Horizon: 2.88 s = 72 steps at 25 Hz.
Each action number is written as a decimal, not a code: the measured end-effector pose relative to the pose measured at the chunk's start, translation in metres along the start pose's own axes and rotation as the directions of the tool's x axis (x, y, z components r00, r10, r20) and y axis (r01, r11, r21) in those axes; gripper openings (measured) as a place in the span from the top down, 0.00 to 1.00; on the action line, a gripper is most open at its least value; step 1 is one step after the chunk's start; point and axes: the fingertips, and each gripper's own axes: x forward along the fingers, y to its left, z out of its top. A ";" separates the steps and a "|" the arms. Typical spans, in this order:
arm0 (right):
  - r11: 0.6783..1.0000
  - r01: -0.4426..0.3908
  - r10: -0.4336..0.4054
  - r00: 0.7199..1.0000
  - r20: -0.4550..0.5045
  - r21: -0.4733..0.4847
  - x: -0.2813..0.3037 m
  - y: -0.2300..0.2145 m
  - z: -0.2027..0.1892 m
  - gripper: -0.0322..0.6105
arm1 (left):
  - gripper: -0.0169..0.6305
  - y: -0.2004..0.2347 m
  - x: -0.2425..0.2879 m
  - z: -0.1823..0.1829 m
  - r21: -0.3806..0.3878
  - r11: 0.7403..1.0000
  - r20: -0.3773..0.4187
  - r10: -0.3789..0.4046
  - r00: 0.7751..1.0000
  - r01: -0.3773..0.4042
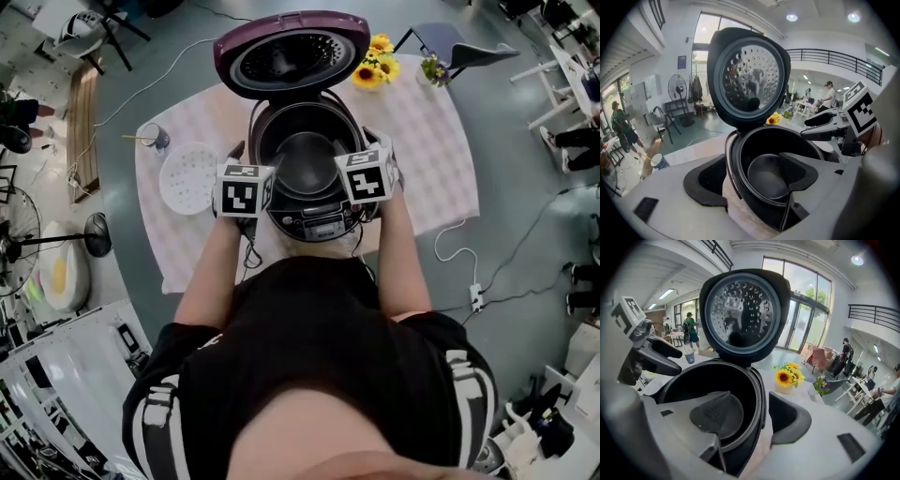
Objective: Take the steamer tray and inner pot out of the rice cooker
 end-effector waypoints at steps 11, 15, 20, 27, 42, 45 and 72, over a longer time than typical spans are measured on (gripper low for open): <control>0.982 -0.098 0.137 0.957 -0.254 0.160 0.046 -0.011 -0.045 0.56 | 0.44 0.020 0.054 -0.036 -0.090 0.995 -0.192 0.035 0.981 -0.053; 0.986 -0.080 0.120 0.949 -0.291 0.145 0.057 -0.020 -0.045 0.65 | 0.44 0.022 0.061 -0.045 -0.104 0.993 -0.236 0.036 0.971 -0.063; 0.990 -0.029 0.076 0.936 -0.345 0.138 0.056 -0.028 -0.054 0.72 | 0.54 0.027 0.060 -0.051 -0.097 0.993 -0.259 0.045 0.965 -0.072; 0.989 -0.027 0.067 0.956 -0.286 0.143 0.049 -0.022 -0.039 0.75 | 0.66 0.030 0.049 -0.051 -0.080 0.993 -0.253 0.062 0.965 -0.085; 0.975 -0.026 0.048 0.994 -0.093 0.220 0.013 -0.022 0.002 0.89 | 0.82 0.018 0.017 -0.027 -0.102 0.993 -0.122 0.038 0.992 -0.051; 0.969 -0.038 0.054 0.997 -0.058 0.246 0.004 -0.021 0.009 0.90 | 0.83 0.019 0.007 -0.020 -0.119 0.992 -0.089 0.028 0.996 -0.038; 0.949 -0.244 0.183 0.943 0.279 0.200 -0.088 0.087 0.115 0.91 | 0.89 0.084 -0.170 0.006 -0.284 0.959 0.280 0.101 0.955 -0.018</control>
